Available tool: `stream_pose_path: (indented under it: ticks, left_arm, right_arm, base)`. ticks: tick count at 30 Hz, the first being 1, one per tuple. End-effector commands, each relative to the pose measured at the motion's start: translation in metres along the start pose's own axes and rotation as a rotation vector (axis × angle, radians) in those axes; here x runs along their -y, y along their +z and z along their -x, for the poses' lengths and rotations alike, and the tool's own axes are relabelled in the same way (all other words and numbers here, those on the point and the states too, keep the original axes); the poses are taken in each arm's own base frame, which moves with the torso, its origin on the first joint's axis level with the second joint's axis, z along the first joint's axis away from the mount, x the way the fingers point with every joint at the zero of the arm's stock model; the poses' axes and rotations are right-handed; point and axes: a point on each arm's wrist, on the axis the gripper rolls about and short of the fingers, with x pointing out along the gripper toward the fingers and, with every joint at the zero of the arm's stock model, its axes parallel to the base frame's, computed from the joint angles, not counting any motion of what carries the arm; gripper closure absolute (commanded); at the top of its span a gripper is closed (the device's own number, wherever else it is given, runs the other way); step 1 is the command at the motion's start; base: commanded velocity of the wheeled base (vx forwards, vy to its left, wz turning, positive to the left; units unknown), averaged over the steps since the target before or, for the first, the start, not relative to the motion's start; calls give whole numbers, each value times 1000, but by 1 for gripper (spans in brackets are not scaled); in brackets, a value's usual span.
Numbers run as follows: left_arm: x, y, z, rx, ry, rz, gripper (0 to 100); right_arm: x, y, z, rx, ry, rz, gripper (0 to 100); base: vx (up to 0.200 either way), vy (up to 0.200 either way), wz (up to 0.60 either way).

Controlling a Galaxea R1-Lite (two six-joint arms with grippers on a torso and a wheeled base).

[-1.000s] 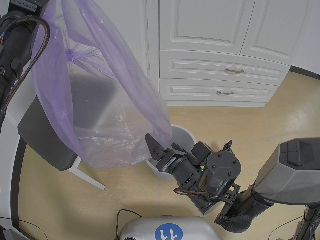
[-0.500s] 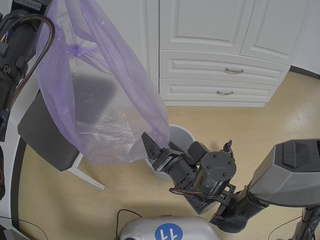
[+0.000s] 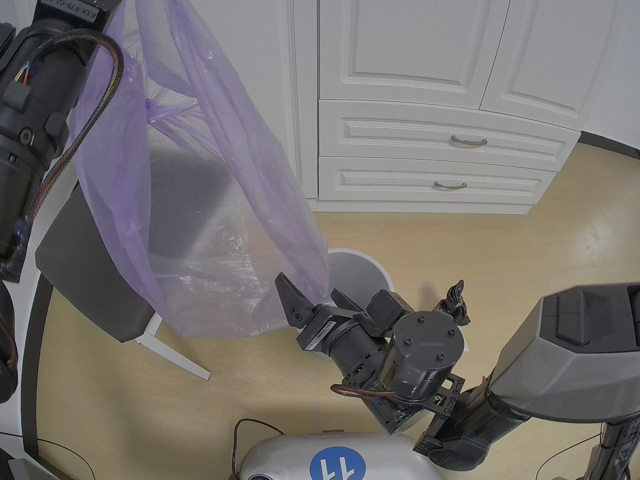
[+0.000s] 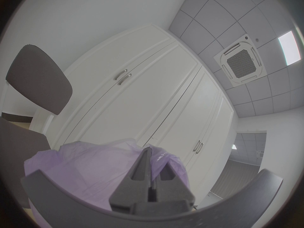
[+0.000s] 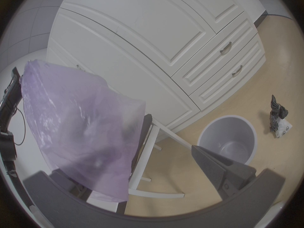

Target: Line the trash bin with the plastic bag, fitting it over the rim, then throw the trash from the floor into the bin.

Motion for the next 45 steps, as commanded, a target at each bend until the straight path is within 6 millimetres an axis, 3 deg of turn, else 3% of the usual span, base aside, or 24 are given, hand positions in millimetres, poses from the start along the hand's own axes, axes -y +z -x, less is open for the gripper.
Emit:
stream_pose_path:
  ticks: [1,7,8,13,18,19,20,21,27,30,38,41,45]
  left_arm:
    - [0,0,-1,5,1,3,100]
    - [0,-4,-1,1,1,1,100]
    - [0,-5,-1,0,3,1,100]
    - [1,-11,-1,-1,-3,7,100]
    - [0,-16,0,-18,-2,6,100]
    - [-2,-23,2,-39,0,-6,100]
    - [-3,-24,2,-43,1,-8,100]
    - [-8,-31,9,-83,-6,-34,100]
    - [-22,-49,31,-220,-90,-133,100]
    - [-34,-59,43,-303,-110,-202,100]
    - [-54,-93,61,-536,-120,-287,100]
    - [-70,-114,70,-636,-82,-345,100]
    - [-83,-133,72,-695,-49,-378,100]
  right_arm:
    - [1,-7,0,-8,6,0,0]
    - [-4,-11,4,-20,18,-5,0]
    - [-5,-11,4,-21,19,-5,100]
    - [-7,-11,8,-26,26,-6,100]
    - [-9,16,10,24,29,8,100]
    - [-7,38,13,60,28,25,100]
    - [-6,40,14,63,26,27,100]
    - [-6,59,20,86,40,37,100]
    - [18,125,45,136,83,230,100]
    - [28,154,56,127,15,313,100]
    - [26,205,103,-41,-167,376,100]
    - [26,215,126,-133,-220,441,100]
    - [25,217,134,-172,-239,485,100]
  base:
    - [0,0,0]
    - [0,0,0]
    - [0,0,0]
    - [0,0,0]
    - [0,0,0]
    - [0,0,0]
    - [0,0,0]
    - [0,0,0]
    - [0,0,0]
    - [0,0,0]
    - [0,0,0]
    - [0,0,0]
    - [0,0,0]
